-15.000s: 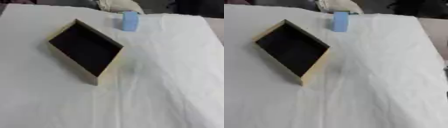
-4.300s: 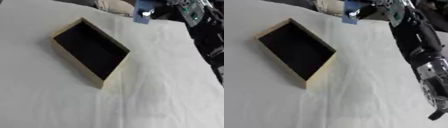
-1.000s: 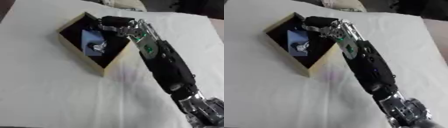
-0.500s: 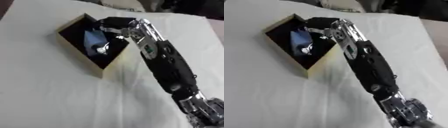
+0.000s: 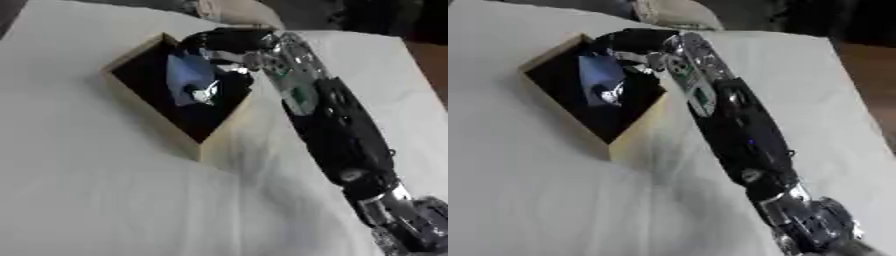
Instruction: Pick up objects on the table and place them in the box.
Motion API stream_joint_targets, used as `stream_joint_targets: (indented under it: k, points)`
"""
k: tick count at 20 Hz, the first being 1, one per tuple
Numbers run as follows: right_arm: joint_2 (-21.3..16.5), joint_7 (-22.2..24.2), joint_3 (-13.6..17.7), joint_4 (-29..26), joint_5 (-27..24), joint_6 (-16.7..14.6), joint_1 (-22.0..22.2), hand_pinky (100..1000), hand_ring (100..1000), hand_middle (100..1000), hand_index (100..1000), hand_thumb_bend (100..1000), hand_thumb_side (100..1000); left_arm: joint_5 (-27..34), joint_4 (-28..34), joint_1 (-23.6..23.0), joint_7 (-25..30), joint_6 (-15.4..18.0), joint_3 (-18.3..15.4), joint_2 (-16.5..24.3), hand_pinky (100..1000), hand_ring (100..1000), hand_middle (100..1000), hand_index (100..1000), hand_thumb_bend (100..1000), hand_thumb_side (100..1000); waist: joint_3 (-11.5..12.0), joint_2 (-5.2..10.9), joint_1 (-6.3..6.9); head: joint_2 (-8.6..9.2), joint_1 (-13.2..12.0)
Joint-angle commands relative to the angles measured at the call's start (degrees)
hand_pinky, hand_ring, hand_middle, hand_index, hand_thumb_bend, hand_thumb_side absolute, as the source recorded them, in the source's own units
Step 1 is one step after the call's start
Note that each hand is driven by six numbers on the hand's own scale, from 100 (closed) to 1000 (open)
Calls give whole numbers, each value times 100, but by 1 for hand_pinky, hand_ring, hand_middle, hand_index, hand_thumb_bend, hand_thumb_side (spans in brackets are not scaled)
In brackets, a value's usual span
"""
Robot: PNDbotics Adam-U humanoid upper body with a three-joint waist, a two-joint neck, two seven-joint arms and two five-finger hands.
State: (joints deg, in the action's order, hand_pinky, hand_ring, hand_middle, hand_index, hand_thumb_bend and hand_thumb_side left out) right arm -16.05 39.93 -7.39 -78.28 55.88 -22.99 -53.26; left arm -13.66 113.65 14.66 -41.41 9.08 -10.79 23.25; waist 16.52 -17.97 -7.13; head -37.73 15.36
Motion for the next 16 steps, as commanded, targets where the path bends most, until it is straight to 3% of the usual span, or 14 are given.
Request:
stream_joint_targets:
  k: [1,2,3,5,6,7,9,10,11,12,13,14,16]
  points:
    - [-146,17,59,-155,39,-1,-113,951,1000,927,979,100,689,-22,94,33,30,1,-16,91,661,672,725,727,254,833,-13,124,78,50,22]
    - [-145,48,55,-144,47,-9,-111,964,1000,942,995,100,693,-21,94,33,34,-2,-16,90,661,672,724,727,254,833,-16,124,78,47,23]
    - [-145,127,42,-110,68,-34,-107,985,1000,968,1000,179,725,-20,94,33,37,-3,-15,90,661,672,724,727,254,833,-16,125,77,41,25]
    - [-147,291,51,-60,150,-112,-112,987,1000,958,1000,238,721,-17,94,33,39,-3,-16,89,660,674,724,727,253,831,-14,128,76,34,26]
    - [-150,321,66,-35,222,-140,-115,984,1000,957,1000,208,685,-16,94,34,41,-5,-15,88,660,675,724,727,252,830,-11,130,77,31,26]
    - [-138,302,76,-2,258,-169,-109,966,1000,943,1000,100,609,-18,94,35,47,-4,-14,86,660,676,724,727,250,828,-10,130,77,34,31]
    - [-114,193,87,89,227,-191,-94,942,985,930,1000,100,620,-22,94,32,55,-3,-15,84,660,678,724,726,250,825,-10,131,75,40,35]
    - [-101,147,87,158,167,-167,-89,942,985,933,1000,100,685,-23,94,34,58,-3,-15,83,660,678,724,726,253,827,-9,132,73,39,38]
    - [-99,107,94,219,128,-120,-91,940,984,934,1000,505,923,-24,94,38,61,0,-15,83,660,679,723,726,256,829,-9,134,72,37,39]
    - [-105,57,102,255,133,-71,-95,939,985,934,1000,614,952,-24,94,40,60,4,-16,84,660,679,723,726,256,829,-10,135,70,37,40]
    - [-115,-2,105,272,189,-38,-99,938,982,926,1000,505,867,-23,94,40,59,4,-17,86,660,679,723,725,253,828,-10,135,70,41,41]
    - [-116,-70,105,277,273,-31,-100,930,970,915,1000,100,633,-21,94,40,57,3,-18,88,659,678,722,724,253,827,-11,135,69,46,44]
    - [-90,-226,107,303,368,-53,-101,928,964,910,1000,100,592,-21,94,37,50,-1,-22,86,660,679,723,724,251,827,-15,130,66,56,50]
